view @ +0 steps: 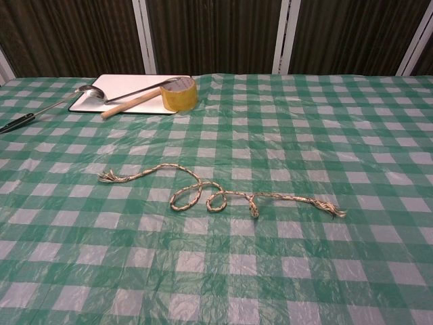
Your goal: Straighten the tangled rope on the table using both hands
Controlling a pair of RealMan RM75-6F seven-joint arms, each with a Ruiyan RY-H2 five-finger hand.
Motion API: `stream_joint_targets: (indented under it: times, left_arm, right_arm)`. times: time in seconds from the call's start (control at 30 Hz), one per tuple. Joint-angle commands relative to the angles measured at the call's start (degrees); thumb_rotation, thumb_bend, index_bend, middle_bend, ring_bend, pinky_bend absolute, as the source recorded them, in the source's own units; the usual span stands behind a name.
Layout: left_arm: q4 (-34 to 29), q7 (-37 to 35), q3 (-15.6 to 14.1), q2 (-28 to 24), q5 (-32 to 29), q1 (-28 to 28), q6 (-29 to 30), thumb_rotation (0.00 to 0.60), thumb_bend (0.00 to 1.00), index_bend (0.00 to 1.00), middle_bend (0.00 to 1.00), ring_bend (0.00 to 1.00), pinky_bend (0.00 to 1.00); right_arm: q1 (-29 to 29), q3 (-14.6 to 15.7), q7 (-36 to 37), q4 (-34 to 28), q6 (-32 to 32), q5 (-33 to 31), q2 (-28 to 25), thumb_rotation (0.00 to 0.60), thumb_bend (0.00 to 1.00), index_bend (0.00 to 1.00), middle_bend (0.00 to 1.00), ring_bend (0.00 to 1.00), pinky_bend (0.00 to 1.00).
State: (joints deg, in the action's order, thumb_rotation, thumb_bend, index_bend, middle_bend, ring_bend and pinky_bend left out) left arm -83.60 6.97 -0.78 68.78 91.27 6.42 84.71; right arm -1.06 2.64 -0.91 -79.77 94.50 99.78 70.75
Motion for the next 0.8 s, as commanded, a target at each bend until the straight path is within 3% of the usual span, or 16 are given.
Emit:
stream_joint_targets:
  times: [0.03, 0.2, 0.33, 0.57, 0.8]
  left_arm:
    - [0.0, 0.1, -0.2, 0.0, 0.2, 0.1, -0.3, 0.6, 0.38, 0.0, 0.0, 0.0, 0.09]
    - [-0.3, -3.9, -0.9, 0.4, 2.9, 2.5, -2.5, 0.6, 0.39, 0.0, 0.0, 0.0, 0.1]
    - [2.6, -4.0, 2.0, 3.3, 3.2, 6.9, -5.5, 0.6, 0.49, 0.01, 0.0, 0.0, 0.12]
    - [5.8, -10.8, 4.1, 9.7, 1.8, 17.2, -18.9, 0.6, 0.46, 0.18, 0.0, 0.0, 0.14]
    - [11.1, -11.8, 5.8, 16.9, 0.7, 22.2, -22.1, 0.6, 0.44, 0.31, 0.0, 0.0, 0.15]
  right_arm:
    - [0.1, 0.1, 0.0, -0.1, -0.5, -0.3, -0.1, 0.6, 0.29, 0.0, 0.0, 0.0, 0.0]
    - [-0.2, 0.1, 0.3, -0.8, -1.2, -0.4, -0.7, 0.6, 0.29, 0.0, 0.0, 0.0, 0.0]
    - [-0.2, 0.2, 0.8, -0.8, -1.0, -0.3, -1.0, 0.6, 0.29, 0.0, 0.0, 0.0, 0.0]
    - [-0.9, 0.3, 0.9, -0.5, -2.8, -0.3, -0.7, 0.6, 0.29, 0.0, 0.0, 0.0, 0.0]
    - [-1.5, 0.4, 1.5, -0.4, -4.5, -0.9, -0.8, 0.6, 0.29, 0.0, 0.0, 0.0, 0.0]
